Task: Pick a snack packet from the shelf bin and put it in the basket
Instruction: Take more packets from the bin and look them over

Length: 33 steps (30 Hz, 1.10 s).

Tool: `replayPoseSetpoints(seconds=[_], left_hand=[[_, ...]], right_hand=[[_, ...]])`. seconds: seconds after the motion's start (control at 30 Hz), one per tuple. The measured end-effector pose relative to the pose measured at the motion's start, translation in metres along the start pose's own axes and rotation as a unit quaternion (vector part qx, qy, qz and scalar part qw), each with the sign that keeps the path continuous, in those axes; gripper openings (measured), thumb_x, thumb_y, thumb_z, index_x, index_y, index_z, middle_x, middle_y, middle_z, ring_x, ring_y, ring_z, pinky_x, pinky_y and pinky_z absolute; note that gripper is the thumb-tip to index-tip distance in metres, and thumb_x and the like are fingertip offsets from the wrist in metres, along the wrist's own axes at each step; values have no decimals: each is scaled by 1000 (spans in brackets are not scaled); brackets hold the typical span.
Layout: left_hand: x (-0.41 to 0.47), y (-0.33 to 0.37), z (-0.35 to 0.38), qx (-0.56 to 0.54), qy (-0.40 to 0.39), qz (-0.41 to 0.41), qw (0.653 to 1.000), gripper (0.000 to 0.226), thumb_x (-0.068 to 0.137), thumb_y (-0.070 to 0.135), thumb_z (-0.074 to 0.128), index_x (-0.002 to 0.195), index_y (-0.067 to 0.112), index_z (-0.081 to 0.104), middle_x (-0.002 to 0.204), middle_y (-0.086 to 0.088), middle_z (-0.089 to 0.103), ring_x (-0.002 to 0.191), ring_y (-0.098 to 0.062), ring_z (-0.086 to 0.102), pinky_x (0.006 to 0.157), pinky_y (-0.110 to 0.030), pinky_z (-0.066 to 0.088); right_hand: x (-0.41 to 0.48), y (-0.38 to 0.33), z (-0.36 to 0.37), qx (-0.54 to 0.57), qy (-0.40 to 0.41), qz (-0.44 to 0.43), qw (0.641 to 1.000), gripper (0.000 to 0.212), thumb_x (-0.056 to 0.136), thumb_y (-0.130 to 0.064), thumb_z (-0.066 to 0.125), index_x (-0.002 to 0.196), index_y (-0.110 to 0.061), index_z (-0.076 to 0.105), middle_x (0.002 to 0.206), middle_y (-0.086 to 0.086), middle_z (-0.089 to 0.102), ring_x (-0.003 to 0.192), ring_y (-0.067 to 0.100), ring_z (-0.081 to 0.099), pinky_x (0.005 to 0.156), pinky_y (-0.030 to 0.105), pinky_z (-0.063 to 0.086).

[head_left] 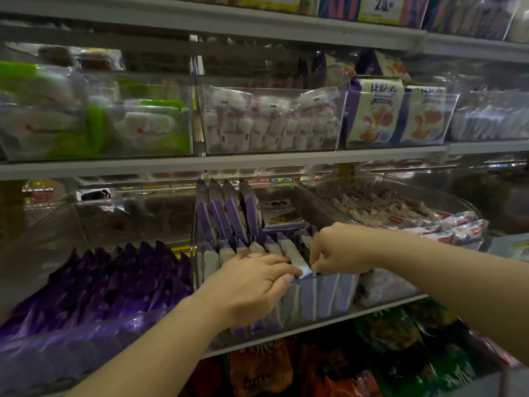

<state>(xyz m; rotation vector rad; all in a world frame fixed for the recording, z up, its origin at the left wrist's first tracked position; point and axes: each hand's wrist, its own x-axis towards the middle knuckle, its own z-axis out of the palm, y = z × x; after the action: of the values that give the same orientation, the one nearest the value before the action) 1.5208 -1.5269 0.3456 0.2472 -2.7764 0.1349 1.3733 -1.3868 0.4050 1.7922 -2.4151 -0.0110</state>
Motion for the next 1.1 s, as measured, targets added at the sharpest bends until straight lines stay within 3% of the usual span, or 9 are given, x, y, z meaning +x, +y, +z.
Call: replayPoseSetpoints(seconds=[0.17, 0.27, 0.4, 0.57, 0.73, 0.9, 1.03, 1.1], left_hand=[[-2, 4, -1, -2, 8, -6, 1000, 43, 100, 47, 21, 126, 36, 53, 141, 16, 44, 128, -6, 37, 105, -31, 30], [-2, 6, -3, -8, 12, -8, 1000, 38, 99, 46, 23, 116, 34, 55, 122, 13, 54, 112, -8, 45, 95, -33, 37], [-2, 5, -2, -19, 13, -9, 1000, 33, 101, 45, 25, 114, 34, 54, 114, 12, 55, 105, -7, 45, 89, -30, 34], [0, 3, -1, 1, 17, -4, 1000, 33, 100, 45, 24, 111, 31, 53, 112, 8, 55, 107, -14, 48, 90, -35, 37], [-1, 3, 0, 21, 25, 2, 999, 38, 98, 47, 21, 113, 32, 52, 120, 10, 57, 112, -12, 47, 95, -33, 34], [-5, 10, -3, 60, 13, -11, 998, 44, 102, 45, 18, 129, 33, 51, 135, 10, 53, 123, -12, 44, 100, -32, 29], [-15, 26, -7, 110, -15, -43, 993, 45, 104, 44, 19, 141, 34, 42, 147, 9, 43, 134, -17, 37, 110, -40, 26], [-22, 37, -10, 116, -6, -59, 991, 45, 104, 42, 20, 141, 32, 42, 147, 7, 43, 134, -18, 37, 112, -43, 24]], right_hand=[[5, -16, -17, -75, -160, 26, 984, 38, 104, -31, 34, 128, -13, 57, 120, 5, 59, 107, 22, 54, 80, 30, 36], [9, -22, -14, -63, -190, 31, 979, 39, 105, -28, 31, 134, -10, 50, 119, 3, 57, 107, 22, 50, 82, 28, 32], [11, -21, -6, -30, -92, 51, 994, 37, 103, -31, 39, 128, -10, 56, 123, 10, 61, 107, 26, 57, 92, 36, 45], [13, -9, -12, 21, 123, 103, 987, 21, 87, -35, 58, 104, -23, 54, 88, -1, 59, 79, 20, 60, 67, 32, 50], [1, 5, -47, 65, 142, 146, 977, 26, 86, -32, 64, 104, -15, 70, 88, 4, 68, 76, 18, 67, 65, 28, 56], [-33, 12, -65, 77, 189, 164, 965, 28, 84, -35, 65, 95, -10, 72, 88, 9, 70, 82, 23, 66, 78, 39, 58], [-71, 16, -62, 115, 295, 153, 936, 25, 84, -31, 64, 89, -7, 73, 77, 10, 69, 74, 23, 65, 70, 38, 57], [-88, 14, -50, 166, 353, 136, 911, 20, 85, -28, 65, 87, -10, 73, 69, 2, 64, 66, 15, 60, 59, 28, 49]])
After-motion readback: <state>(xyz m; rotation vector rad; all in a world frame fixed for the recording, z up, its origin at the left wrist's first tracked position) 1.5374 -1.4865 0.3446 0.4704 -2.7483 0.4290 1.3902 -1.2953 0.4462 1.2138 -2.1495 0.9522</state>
